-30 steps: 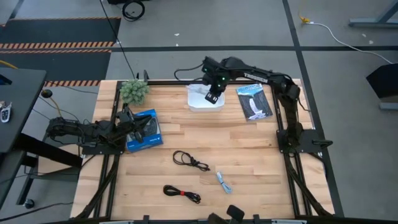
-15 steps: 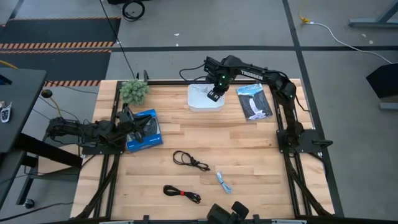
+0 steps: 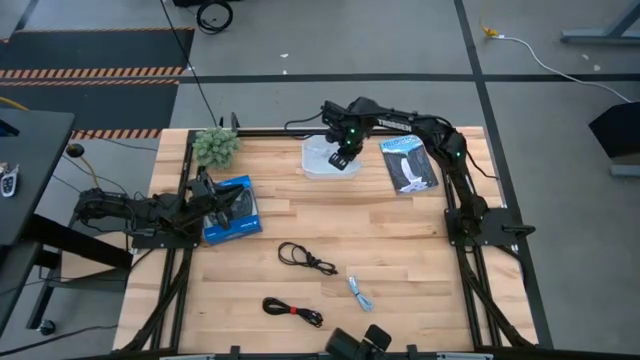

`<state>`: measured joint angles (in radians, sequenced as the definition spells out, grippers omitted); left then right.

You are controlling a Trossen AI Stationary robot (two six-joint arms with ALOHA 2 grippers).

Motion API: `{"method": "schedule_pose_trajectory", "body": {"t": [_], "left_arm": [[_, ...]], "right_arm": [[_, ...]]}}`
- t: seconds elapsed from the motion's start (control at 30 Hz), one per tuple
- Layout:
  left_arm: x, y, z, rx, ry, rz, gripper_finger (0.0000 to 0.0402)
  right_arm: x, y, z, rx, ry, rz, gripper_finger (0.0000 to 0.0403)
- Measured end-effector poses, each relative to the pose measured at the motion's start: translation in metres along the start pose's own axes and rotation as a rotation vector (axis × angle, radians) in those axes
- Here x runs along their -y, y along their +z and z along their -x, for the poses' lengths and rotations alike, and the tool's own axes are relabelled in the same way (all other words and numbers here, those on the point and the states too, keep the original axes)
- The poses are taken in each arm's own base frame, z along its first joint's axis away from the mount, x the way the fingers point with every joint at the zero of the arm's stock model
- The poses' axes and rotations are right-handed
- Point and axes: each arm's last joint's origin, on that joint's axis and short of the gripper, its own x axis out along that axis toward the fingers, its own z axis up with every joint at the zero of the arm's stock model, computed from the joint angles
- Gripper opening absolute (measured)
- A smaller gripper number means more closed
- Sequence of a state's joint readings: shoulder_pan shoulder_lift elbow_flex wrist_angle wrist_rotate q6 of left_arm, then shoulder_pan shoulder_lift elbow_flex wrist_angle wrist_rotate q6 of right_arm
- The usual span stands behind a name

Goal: Pick and place USB-C Cables
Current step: Put the white USB cable into the white bin

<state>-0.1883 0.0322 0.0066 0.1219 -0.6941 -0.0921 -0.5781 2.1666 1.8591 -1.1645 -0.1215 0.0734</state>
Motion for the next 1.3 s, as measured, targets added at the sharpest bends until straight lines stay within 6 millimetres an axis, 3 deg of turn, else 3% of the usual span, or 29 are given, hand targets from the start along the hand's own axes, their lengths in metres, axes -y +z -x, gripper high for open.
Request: {"method": "schedule_pose_trajectory", "body": {"t": [0.47,0.8,1.03,1.3], "left_arm": [[0.0,0.0,0.0,0.0,0.0,0.001,0.0043],[0.0,0.0,0.0,0.0,0.0,0.0,0.0043],[0.0,0.0,0.0,0.0,0.0,0.0,0.0043],[0.0,0.0,0.0,0.0,0.0,0.001,0.0043]], "right_arm": [[0.004,0.004,-0.025,-0.05,-0.035,-0.005,0.0025],[0.006,0.006,-0.026,-0.03,-0.09,0.004,0.0046],[0.005,0.002,-0.024,-0.071,-0.089,0.061,0.0097],[0.003,-0.001,0.003,-0.03,-0.113,0.117,0.0169]]}}
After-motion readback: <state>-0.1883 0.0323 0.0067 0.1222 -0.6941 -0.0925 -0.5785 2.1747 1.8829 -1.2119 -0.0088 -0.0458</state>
